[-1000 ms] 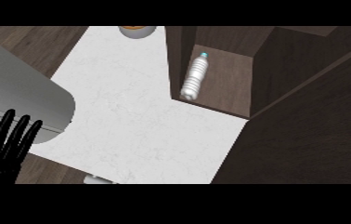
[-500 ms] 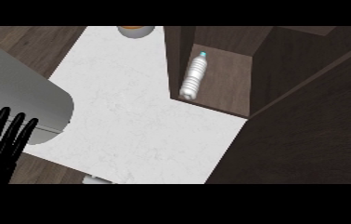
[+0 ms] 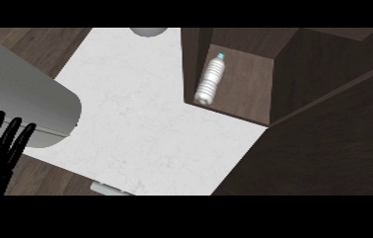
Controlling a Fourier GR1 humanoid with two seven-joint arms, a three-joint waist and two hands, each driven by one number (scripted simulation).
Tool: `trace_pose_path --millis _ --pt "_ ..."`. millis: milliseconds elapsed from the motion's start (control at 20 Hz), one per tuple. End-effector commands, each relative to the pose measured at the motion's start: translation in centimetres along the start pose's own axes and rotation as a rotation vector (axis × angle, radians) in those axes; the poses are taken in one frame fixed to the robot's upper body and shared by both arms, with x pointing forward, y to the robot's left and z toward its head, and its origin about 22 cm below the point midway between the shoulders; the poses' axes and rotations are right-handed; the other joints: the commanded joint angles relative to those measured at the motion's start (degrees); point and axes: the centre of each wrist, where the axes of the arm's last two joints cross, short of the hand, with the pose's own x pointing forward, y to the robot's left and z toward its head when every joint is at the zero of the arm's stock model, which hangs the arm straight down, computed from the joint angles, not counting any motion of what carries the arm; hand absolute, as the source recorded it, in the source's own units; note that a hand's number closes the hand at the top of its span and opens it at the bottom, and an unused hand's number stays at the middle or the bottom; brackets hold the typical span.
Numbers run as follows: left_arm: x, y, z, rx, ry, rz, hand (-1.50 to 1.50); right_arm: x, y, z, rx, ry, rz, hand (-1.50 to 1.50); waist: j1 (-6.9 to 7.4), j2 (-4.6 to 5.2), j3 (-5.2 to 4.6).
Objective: Pick up the bottled water, place it into the cabinet and close the cabinet
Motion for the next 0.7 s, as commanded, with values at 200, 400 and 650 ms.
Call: trace_pose_path --millis 200,400,650 --pt "0.4 0.3 -0.4 -0.017 -0.006 0.001 -1.5 -2.0 0.3 -2.0 -0.014 -0.01 -0.171 1.5 0.12 0.86 0.26" --pt "0.4 0.7 -0.2 -0.007 -0.003 -0.008 -1.5 -2.0 -1.6 -3.0 -0.085 0.015 -0.116 1.5 -0.77 0.14 0.29" --pt "0.4 1.2 0.1 0.005 0.007 -0.003 -1.5 -2.1 -4.4 -4.8 -0.086 0.122 0.007 1.5 -0.01 -0.4 0.19"
